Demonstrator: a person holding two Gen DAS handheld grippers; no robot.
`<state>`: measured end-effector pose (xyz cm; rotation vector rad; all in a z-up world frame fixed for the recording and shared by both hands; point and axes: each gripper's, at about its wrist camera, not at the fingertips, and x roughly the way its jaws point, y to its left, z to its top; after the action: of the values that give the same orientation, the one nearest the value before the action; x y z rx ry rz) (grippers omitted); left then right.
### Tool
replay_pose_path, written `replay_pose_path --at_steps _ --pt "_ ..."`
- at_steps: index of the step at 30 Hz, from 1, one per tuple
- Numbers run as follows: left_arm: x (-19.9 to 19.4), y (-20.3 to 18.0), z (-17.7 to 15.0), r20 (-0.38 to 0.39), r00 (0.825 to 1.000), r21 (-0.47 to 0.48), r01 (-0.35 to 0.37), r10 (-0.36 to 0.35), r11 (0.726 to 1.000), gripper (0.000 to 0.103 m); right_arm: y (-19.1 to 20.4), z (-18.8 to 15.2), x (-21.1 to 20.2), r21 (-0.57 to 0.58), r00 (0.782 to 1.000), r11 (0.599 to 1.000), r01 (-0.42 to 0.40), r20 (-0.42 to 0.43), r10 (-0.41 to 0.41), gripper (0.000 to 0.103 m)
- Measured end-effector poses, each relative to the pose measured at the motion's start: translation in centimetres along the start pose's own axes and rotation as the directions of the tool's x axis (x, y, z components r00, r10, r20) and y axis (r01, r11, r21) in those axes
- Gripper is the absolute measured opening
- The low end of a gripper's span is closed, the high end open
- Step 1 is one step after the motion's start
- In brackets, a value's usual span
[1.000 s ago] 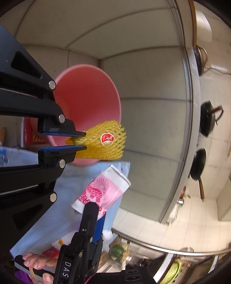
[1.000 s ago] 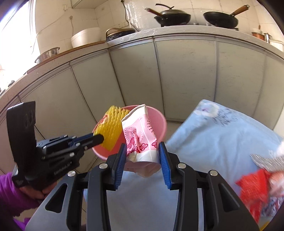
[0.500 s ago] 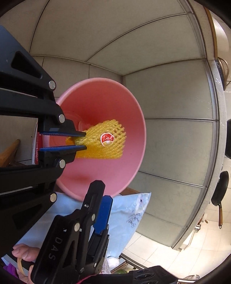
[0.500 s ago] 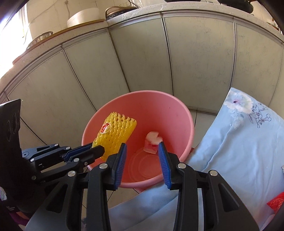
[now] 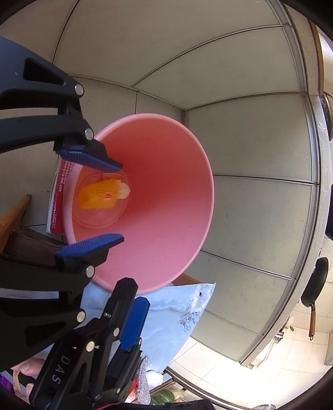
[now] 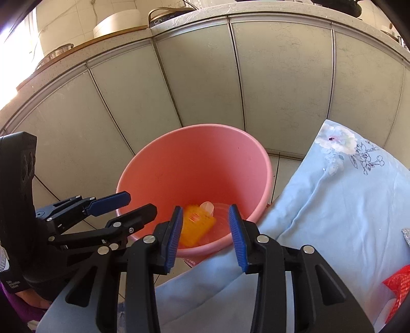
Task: Collect trash
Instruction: 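Move both open tools back over the trash on the table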
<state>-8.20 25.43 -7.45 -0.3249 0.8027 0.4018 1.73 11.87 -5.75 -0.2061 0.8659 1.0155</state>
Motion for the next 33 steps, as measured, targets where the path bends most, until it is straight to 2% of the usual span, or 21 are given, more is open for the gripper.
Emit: replay_pose_path --at_steps 3,7,14,22,33 --pt "-1.1 -0.1 -0.1 0.021 1.000 0.005 0.009 -0.009 1.000 0.052 0.0 -0.1 -0.6 0.014 1.000 1.000 -0.006 0.001 0.006 0.038" --pt "-2.6 -0.2 -0.2 0.051 0.999 0.006 0.013 -0.013 1.000 0.053 0.0 -0.7 -1.9 0.018 1.000 1.000 -0.011 0.020 0.010 0.050" --pt "-5.3 -0.8 -0.7 0.104 0.994 0.004 0.035 -0.035 0.999 0.054 -0.1 -2.0 -4.5 0.020 0.998 1.000 0.005 0.058 -0.006 0.051" --pt "-8.1 -3.2 -1.1 0.186 0.980 0.072 0.055 -0.067 0.996 0.055 -0.5 -2.6 -7.7 0.031 0.991 0.999 0.024 0.128 -0.027 0.051" --pt "-9.8 -5.6 -1.6 0.215 0.970 0.119 0.089 -0.114 0.989 0.058 -1.3 -3.5 -11.7 0.045 0.972 0.998 0.050 0.229 -0.059 0.052"
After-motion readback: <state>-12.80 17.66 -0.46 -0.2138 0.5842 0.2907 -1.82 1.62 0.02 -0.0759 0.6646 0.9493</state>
